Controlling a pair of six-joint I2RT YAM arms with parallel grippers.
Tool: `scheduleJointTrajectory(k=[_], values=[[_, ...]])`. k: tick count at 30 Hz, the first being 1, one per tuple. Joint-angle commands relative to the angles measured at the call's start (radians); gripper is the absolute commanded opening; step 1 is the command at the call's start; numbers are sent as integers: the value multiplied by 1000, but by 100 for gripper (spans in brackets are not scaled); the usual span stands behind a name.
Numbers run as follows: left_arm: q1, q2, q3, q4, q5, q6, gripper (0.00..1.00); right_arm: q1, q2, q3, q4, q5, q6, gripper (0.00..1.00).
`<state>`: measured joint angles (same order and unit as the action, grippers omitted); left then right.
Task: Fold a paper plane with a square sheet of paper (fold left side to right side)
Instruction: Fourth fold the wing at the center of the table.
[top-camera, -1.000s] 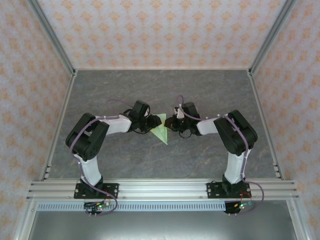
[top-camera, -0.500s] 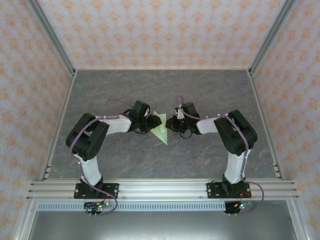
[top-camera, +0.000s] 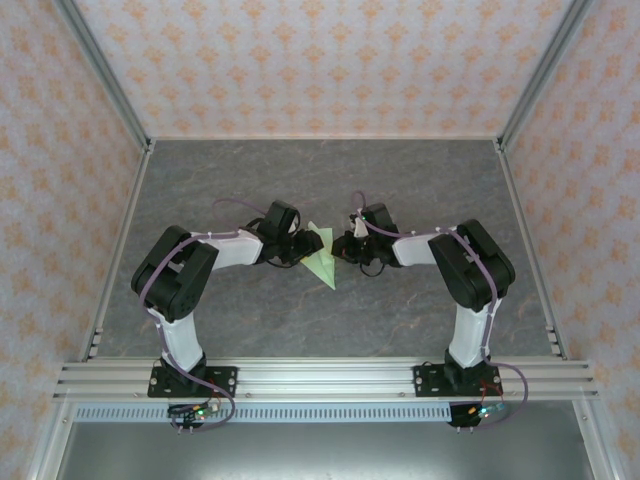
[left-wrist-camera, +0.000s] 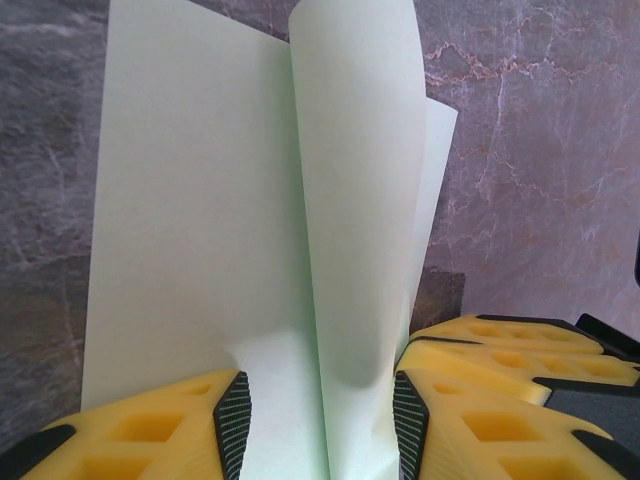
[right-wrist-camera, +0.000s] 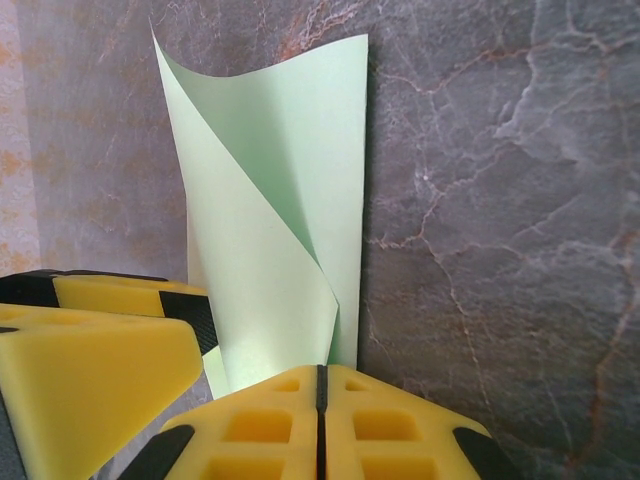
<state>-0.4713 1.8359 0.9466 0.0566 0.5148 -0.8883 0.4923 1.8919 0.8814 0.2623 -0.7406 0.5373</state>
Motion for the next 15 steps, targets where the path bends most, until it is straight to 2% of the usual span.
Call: scheduleJointTrajectory(k=[1,15], values=[[-6,19,-3,-51,-29,23,46,0,-9,-1,-21,31,-27,10],[-5,20,-3,-49,-28,23,46,0,-43,-2,-40,35,-40,10]])
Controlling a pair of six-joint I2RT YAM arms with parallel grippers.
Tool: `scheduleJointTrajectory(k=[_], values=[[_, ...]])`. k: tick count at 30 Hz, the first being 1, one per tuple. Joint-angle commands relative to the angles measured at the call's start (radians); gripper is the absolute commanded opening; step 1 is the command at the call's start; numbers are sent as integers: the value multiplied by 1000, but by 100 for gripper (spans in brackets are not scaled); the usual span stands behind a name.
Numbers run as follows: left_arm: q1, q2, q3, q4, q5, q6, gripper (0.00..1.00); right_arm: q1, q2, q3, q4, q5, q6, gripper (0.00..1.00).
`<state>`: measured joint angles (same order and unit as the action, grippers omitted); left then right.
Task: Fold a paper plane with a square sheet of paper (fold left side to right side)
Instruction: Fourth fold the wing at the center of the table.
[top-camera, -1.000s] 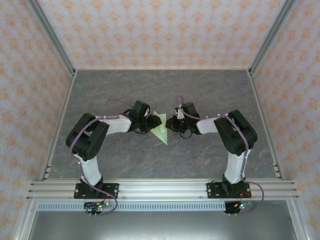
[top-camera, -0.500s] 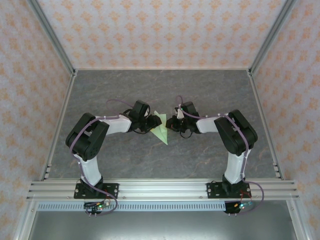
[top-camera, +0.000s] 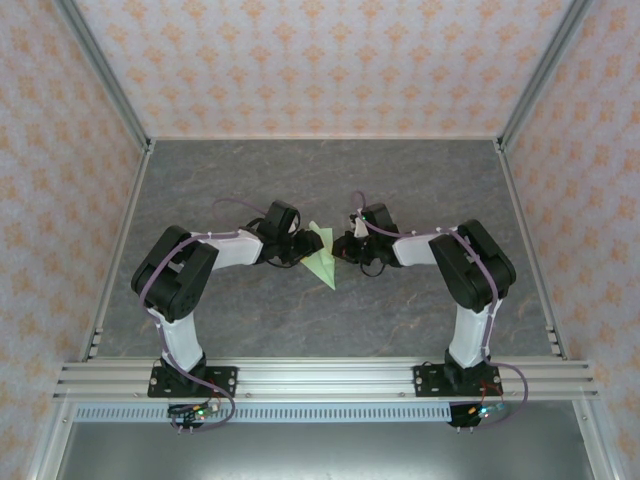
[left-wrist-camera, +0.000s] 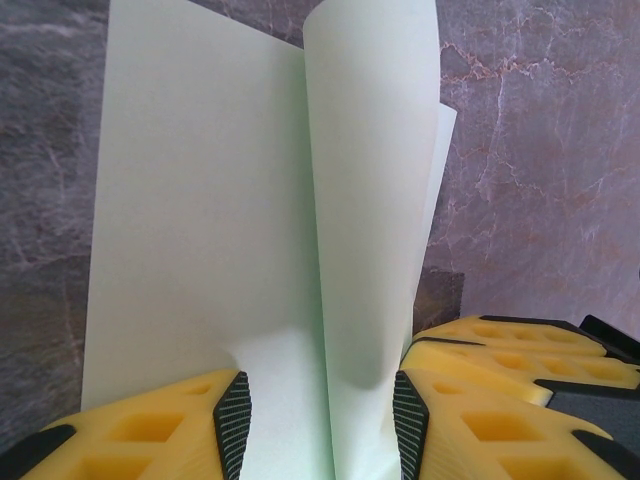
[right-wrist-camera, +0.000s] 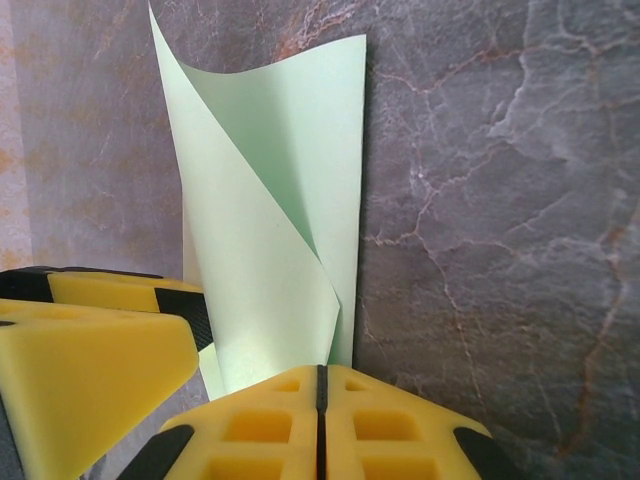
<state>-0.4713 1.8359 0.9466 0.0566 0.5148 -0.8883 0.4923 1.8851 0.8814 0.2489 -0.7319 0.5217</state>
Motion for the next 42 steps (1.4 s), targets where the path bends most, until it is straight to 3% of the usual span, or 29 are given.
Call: scheduleJointTrajectory(k=[1,15,22,28,42], values=[[-6,20,-3,-49,-29,23,46,0,-37,-2,-24,26,-25,10],[-6,10,-1,-27,3,18,46,7,3,20,-86,48,-49,10],[-6,-72,25,-91,-18,51,32,11,18,16,-144,81,-76,10],[-7,-53,59,-50,50,40,24,14,25,22,-159,85,-86,10],[-9,68,146,11,125,16,18,25,28,32,-194,98,-105,10]])
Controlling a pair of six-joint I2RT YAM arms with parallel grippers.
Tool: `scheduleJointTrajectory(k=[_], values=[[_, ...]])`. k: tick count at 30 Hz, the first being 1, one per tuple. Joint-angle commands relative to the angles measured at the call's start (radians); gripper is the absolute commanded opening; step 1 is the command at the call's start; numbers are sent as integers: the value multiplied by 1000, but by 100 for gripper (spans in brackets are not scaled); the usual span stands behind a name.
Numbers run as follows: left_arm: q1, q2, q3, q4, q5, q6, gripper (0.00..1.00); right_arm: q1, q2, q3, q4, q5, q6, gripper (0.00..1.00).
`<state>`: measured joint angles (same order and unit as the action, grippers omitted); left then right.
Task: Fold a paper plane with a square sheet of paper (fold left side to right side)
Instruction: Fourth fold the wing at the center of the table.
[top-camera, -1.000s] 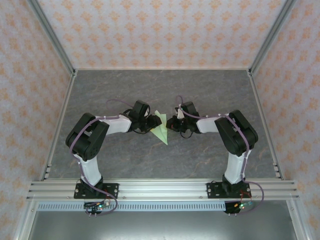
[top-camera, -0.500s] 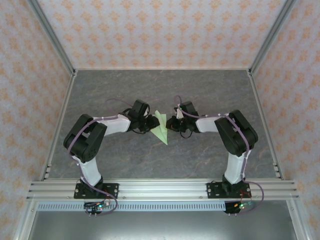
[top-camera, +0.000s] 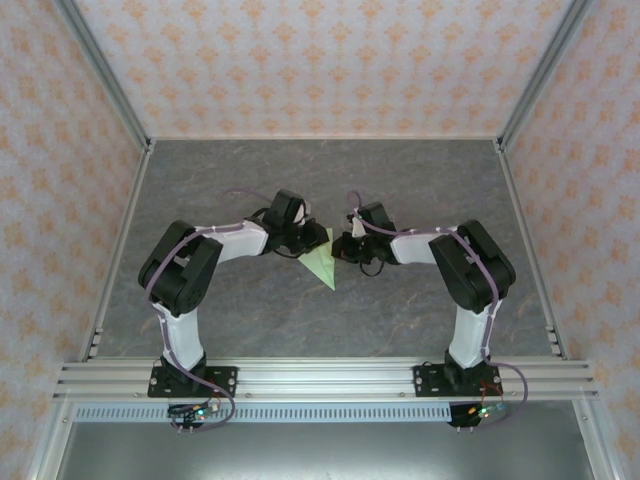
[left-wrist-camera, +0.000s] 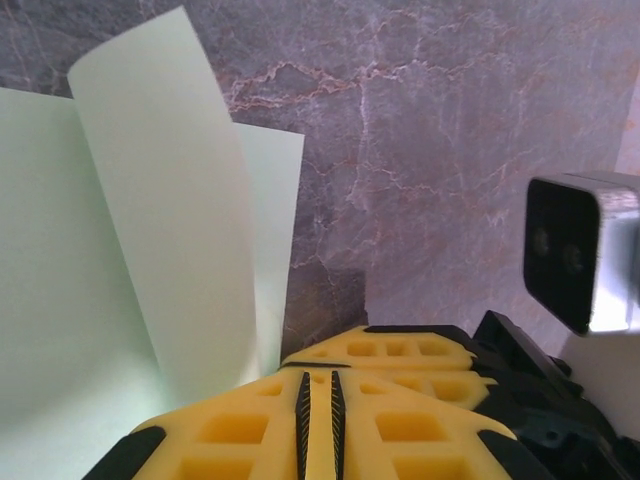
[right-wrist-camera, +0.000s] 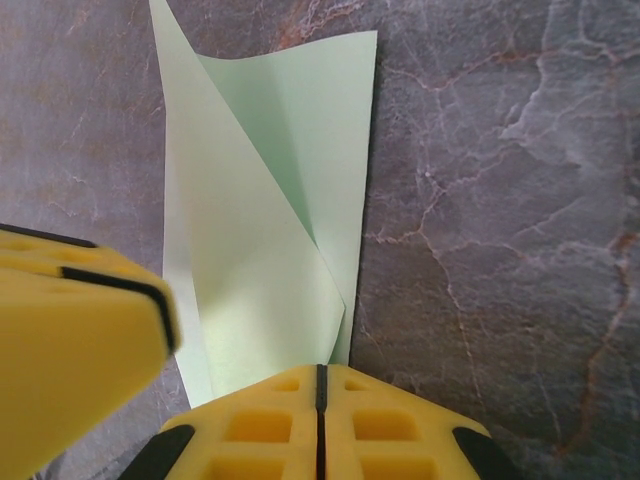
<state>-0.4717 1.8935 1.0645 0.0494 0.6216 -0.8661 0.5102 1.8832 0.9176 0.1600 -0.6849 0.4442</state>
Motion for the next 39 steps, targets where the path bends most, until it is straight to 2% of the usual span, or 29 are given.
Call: scheduleJointTrajectory(k=[1,11,19,25,31,34,39], values=[[-7,25,31,17,17,-5,18,7,30,-3,-108,53,-29,10],[-8,72,21,-58,-55,25,18,7,29,0,-120,65,-39,10],[-8,84,-23,-53,-83,20,18,8,15,9,-126,65,-40,11],[-8,82,-67,-34,-95,15,18,7,-62,68,-179,67,-52,16],[-7,81,-83,-21,-97,9,18,8,-177,97,-290,137,-87,23],[-8,78,-81,-23,-98,11,18,13,-233,62,-288,95,-66,23],[-8,75,-82,-25,-100,13,18,80,-270,-19,-187,-23,35,22]])
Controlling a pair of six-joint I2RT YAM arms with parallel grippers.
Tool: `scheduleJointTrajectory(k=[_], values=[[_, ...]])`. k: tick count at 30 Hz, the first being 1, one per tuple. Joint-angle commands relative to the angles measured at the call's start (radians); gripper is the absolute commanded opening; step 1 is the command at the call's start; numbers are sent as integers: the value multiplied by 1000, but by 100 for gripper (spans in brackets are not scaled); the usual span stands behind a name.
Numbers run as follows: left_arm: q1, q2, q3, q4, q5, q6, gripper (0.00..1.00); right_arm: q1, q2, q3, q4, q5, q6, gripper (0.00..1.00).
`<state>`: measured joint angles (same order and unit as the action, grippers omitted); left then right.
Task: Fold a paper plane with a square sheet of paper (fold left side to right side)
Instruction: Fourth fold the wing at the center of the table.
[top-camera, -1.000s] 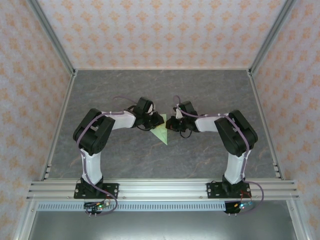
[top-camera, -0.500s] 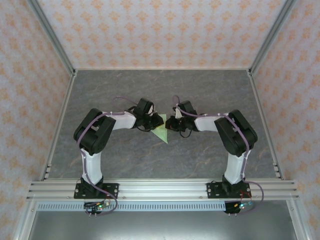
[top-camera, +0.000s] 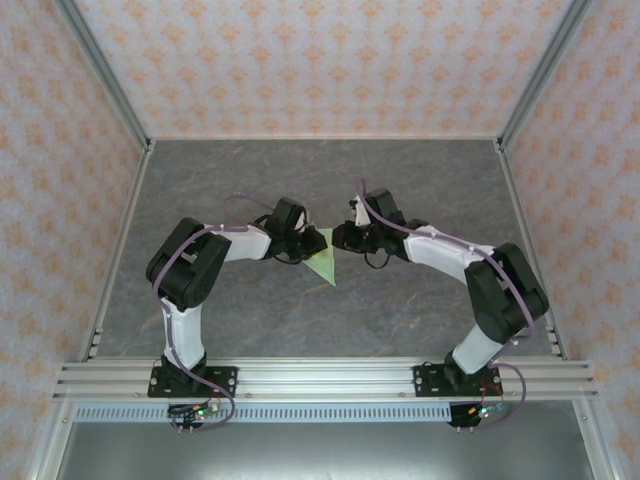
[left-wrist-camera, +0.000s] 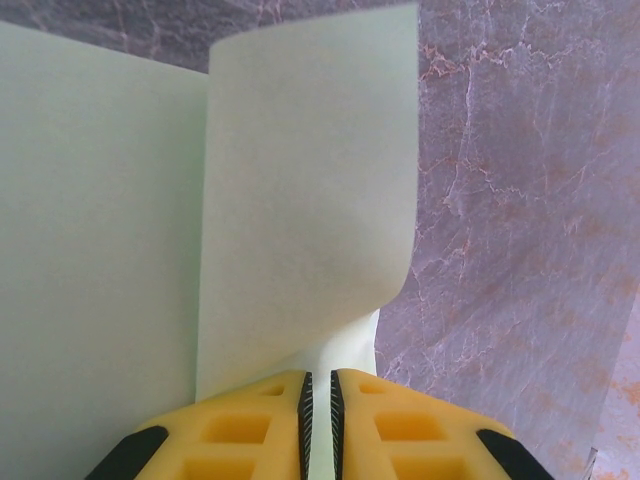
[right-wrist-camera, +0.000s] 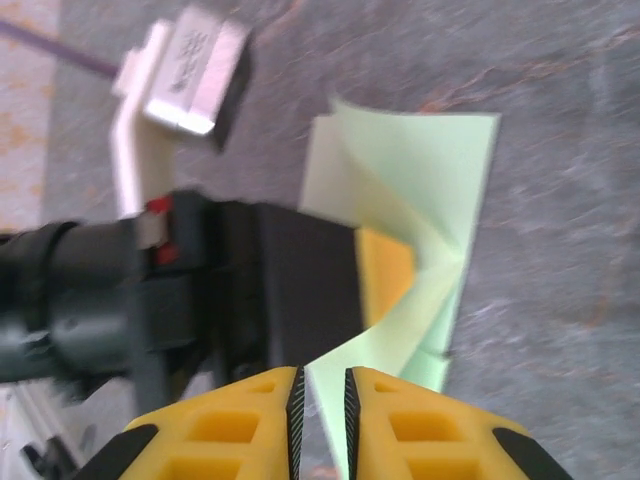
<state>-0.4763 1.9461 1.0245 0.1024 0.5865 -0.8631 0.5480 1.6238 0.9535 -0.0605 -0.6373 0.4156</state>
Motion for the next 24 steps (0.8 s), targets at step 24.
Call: scheduleJointTrajectory(k=[24], values=[[-3,19,-44,-79,-65,10,18,100,153,-61,27,-61,134,21]])
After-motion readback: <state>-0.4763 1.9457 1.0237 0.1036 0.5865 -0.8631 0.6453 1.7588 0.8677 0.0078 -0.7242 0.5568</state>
